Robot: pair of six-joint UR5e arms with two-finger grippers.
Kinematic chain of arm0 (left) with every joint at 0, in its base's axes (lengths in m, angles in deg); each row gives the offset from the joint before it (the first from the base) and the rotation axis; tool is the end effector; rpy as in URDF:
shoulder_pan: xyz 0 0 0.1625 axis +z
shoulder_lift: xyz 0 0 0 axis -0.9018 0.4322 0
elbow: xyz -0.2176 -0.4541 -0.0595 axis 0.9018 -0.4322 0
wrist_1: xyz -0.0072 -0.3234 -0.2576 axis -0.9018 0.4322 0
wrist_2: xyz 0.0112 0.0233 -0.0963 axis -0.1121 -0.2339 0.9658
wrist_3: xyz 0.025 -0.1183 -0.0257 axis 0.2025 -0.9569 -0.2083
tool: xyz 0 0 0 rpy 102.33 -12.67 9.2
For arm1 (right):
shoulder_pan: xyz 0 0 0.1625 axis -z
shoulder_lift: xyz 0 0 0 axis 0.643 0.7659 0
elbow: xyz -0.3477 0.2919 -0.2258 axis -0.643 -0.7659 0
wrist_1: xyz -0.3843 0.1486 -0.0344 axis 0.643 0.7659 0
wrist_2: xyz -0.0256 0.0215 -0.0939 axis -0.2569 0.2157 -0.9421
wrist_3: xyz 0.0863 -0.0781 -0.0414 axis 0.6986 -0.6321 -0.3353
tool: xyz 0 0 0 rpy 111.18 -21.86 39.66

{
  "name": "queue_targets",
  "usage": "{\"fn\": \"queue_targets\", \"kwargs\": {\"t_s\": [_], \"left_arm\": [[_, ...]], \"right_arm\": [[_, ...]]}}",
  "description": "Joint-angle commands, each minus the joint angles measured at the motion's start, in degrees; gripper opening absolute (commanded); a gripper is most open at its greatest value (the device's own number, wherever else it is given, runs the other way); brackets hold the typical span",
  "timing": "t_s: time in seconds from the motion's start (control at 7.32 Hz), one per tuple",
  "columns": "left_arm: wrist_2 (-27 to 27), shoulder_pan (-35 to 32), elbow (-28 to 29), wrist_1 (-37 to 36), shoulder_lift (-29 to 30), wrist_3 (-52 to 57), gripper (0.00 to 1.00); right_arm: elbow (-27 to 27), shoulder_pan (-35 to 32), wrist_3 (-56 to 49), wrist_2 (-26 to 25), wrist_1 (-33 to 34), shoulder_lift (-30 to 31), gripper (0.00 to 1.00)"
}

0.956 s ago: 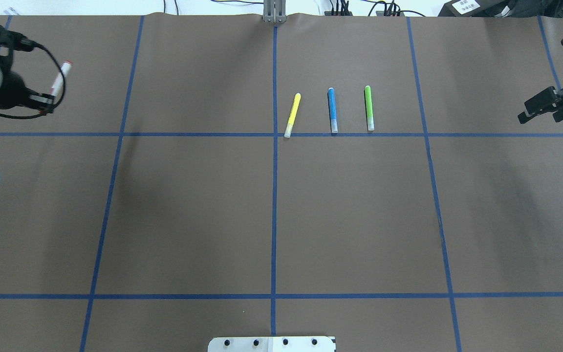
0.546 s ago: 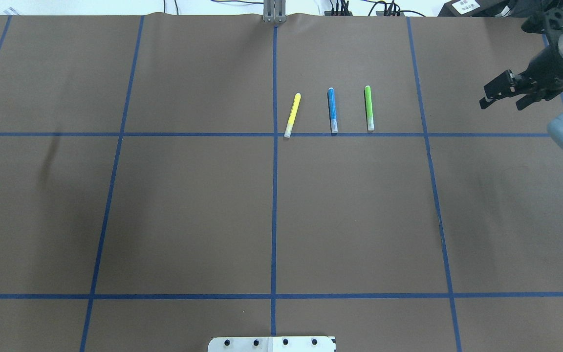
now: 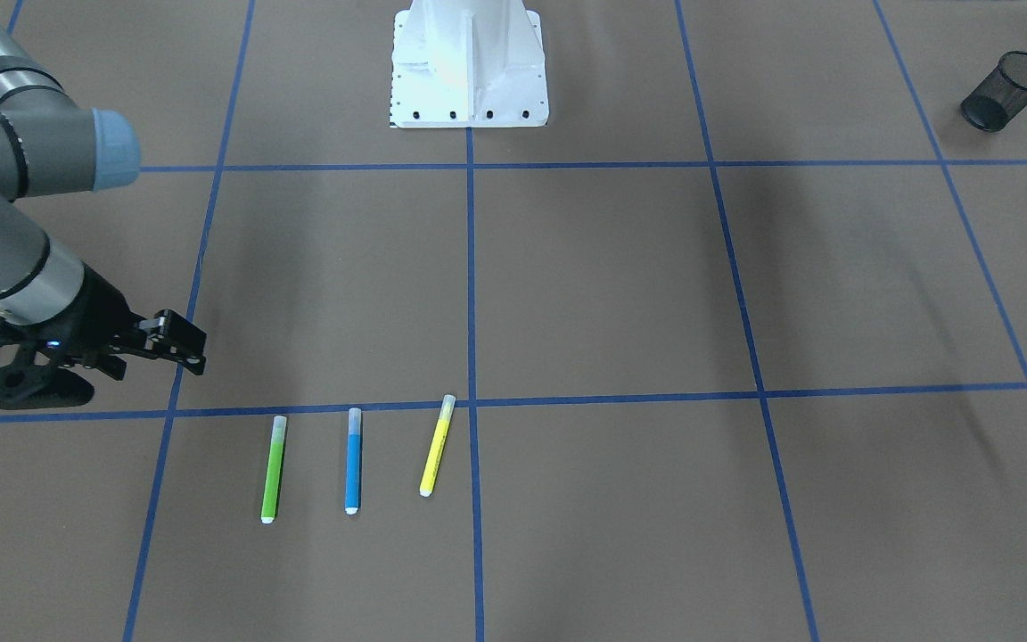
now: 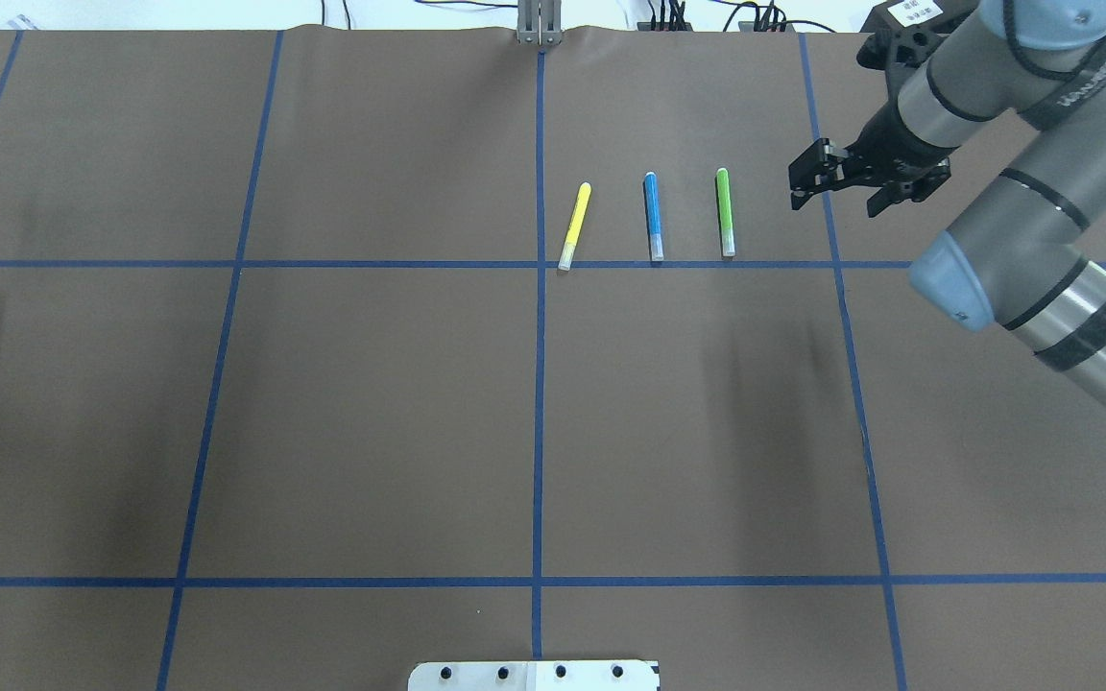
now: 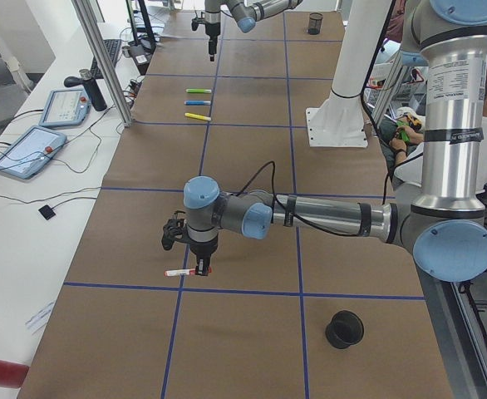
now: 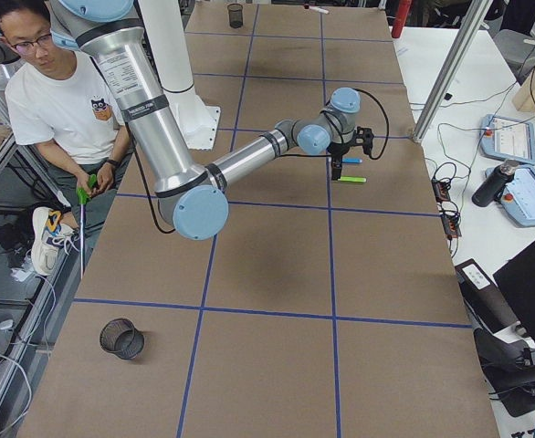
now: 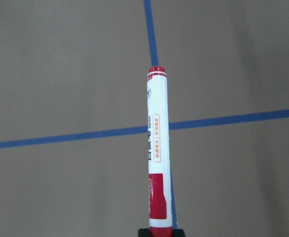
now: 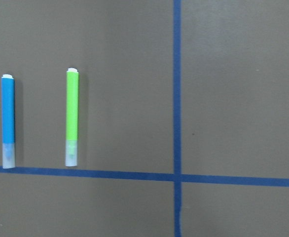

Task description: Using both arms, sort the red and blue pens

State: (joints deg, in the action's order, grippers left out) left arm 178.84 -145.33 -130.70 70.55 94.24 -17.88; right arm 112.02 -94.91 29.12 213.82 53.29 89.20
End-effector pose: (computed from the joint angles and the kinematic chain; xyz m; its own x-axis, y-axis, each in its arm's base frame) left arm 0.0154 -0.4884 0.7242 0.8021 -0.0099 -0.5971 0.0406 0.9984 0.0381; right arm -0.3635 -0.6232 0.4432 0.6213 0.0373 0.7827 -0.0931 0.9953 0.0265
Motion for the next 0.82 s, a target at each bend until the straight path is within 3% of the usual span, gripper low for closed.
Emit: {"fn": "queue_targets", "kwargs": {"t_s": [0.0,0.27,0.68], "left_arm": [[2.5,-3.0,-4.9,-10.7,-1.5,3.6,0.00],[2.5,-3.7,-12.6,-19.8,-3.5,6.9,0.00],[2.7,-3.8,-15.8,-20.2,-7.2,6.9,0.00]], "right_arm": [[-8.2,2.9,4.4,-3.4,-5.9,-5.6,0.98],[-12.0,5.5,7.5,-7.3,-7.8,-9.0,0.96],[-16.6,8.9,8.1,-9.6,-9.4,-12.5,0.91]]}}
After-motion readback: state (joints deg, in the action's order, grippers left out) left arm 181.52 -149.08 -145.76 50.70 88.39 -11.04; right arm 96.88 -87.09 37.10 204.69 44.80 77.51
